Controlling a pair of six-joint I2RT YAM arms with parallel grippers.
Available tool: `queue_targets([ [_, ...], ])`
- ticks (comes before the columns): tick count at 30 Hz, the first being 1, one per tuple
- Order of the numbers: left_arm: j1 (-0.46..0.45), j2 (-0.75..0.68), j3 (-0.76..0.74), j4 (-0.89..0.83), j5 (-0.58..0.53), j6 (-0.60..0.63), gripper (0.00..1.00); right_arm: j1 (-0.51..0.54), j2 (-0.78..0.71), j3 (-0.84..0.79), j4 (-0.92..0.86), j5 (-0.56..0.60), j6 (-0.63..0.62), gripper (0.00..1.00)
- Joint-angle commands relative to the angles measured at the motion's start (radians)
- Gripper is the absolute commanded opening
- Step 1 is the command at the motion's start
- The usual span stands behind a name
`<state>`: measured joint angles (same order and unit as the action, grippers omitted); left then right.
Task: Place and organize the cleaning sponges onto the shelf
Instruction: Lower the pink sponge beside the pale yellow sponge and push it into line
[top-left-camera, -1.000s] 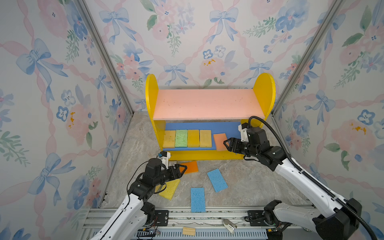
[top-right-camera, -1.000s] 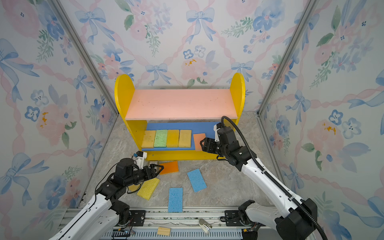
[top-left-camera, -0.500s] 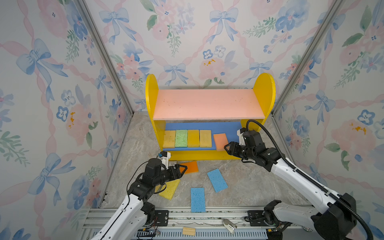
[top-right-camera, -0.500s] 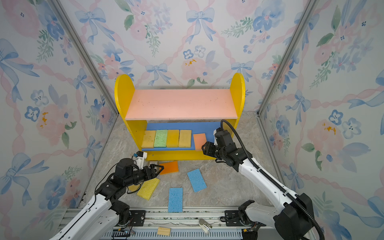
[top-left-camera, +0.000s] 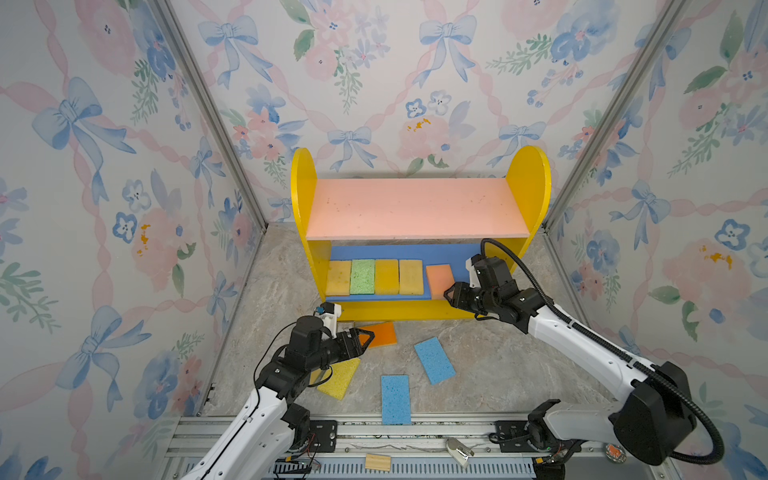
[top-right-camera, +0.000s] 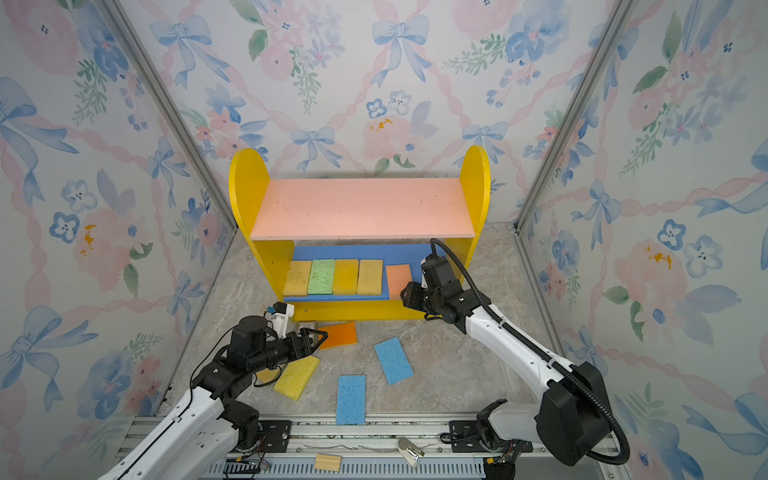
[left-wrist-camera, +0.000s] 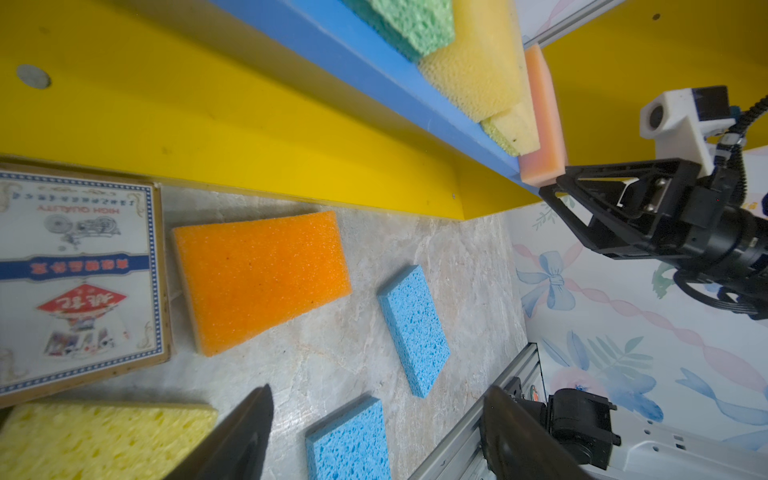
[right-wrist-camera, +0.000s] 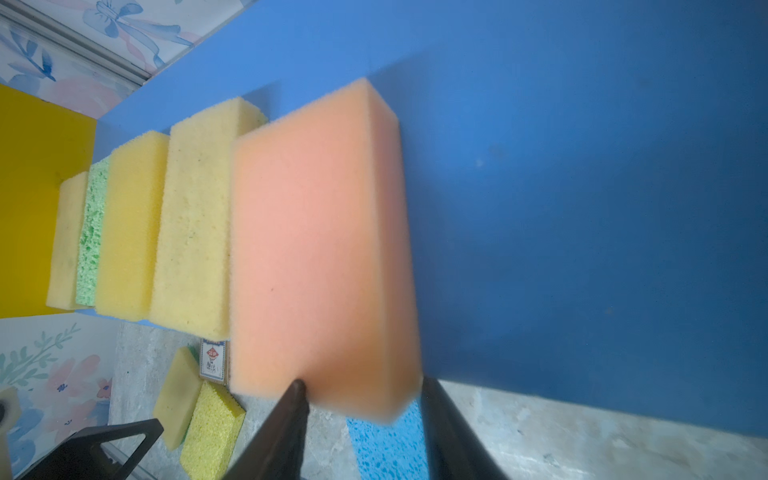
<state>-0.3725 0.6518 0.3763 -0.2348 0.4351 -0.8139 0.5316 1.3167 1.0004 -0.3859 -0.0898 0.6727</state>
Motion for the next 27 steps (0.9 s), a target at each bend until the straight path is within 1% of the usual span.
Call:
queue_targets([
  [1,0.006,0.002,0.024,-0.006,0.014,0.024,0.81,0.010,0.016,0.037,0.025,0.001,-0.007,0.47],
  [11,0.009,0.001,0.025,-0.007,0.015,0.024,0.81,0.017,0.058,0.062,0.034,-0.005,-0.008,0.47],
  [22,0.013,0.000,0.024,-0.006,0.019,0.021,0.81,0.056,0.064,0.077,0.028,-0.006,-0.010,0.47],
  [24,0.013,0.001,0.024,-0.006,0.019,0.022,0.81,0.056,0.049,0.071,0.018,0.004,-0.014,0.49],
  [27,0.014,0.000,0.025,-0.006,0.017,0.021,0.81,0.056,0.017,0.070,-0.009,0.018,-0.026,0.54],
])
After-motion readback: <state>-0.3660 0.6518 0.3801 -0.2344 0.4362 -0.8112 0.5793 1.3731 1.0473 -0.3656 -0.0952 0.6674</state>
